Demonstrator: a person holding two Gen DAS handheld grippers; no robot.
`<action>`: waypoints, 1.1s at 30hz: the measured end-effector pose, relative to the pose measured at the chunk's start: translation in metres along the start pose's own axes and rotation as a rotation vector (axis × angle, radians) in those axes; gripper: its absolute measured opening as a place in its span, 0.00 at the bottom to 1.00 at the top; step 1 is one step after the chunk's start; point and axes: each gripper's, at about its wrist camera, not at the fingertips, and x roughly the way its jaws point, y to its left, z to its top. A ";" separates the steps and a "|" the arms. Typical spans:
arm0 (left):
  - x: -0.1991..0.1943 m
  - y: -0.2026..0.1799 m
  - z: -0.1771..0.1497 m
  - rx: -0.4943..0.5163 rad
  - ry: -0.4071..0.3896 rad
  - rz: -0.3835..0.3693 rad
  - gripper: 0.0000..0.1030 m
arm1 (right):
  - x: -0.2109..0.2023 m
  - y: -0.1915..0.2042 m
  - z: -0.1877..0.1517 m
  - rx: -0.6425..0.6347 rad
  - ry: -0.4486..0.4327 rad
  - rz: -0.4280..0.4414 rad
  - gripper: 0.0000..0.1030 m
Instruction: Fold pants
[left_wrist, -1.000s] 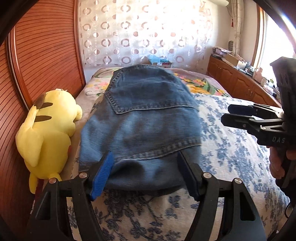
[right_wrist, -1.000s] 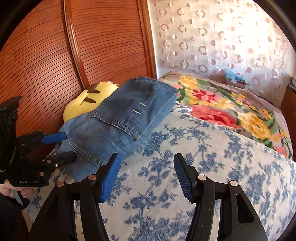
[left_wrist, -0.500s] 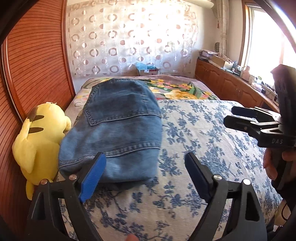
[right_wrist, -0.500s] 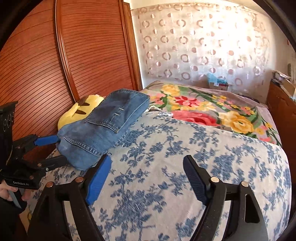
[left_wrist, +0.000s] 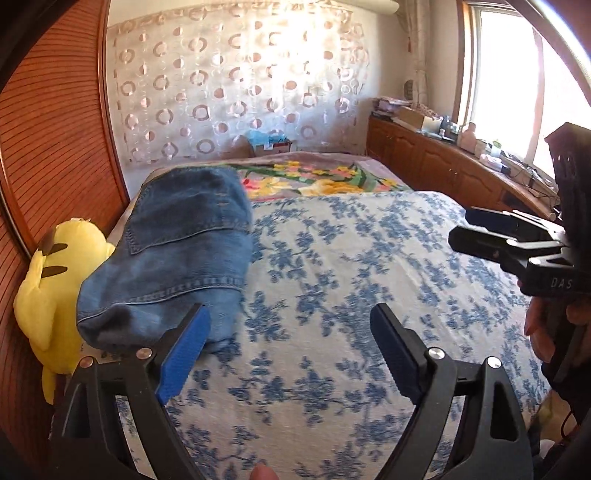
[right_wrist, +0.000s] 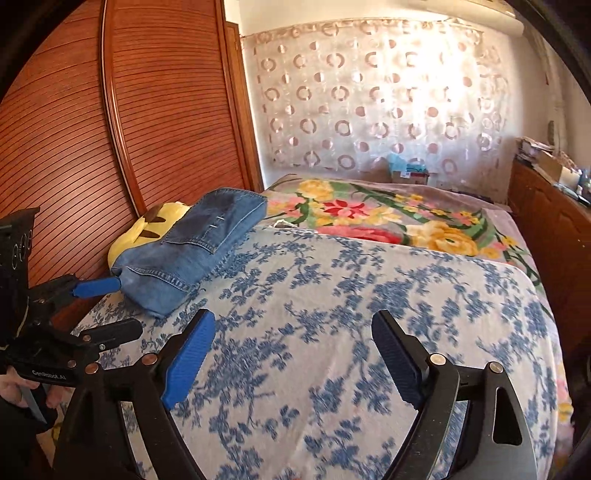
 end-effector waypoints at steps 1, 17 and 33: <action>-0.003 -0.004 0.001 0.000 -0.011 -0.008 0.86 | -0.006 -0.001 -0.002 0.003 -0.006 -0.001 0.86; -0.066 -0.057 0.013 0.033 -0.186 -0.059 0.88 | -0.091 -0.010 -0.028 0.039 -0.118 -0.064 0.91; -0.113 -0.087 -0.006 0.063 -0.231 0.026 0.88 | -0.131 0.001 -0.052 0.055 -0.184 -0.111 0.92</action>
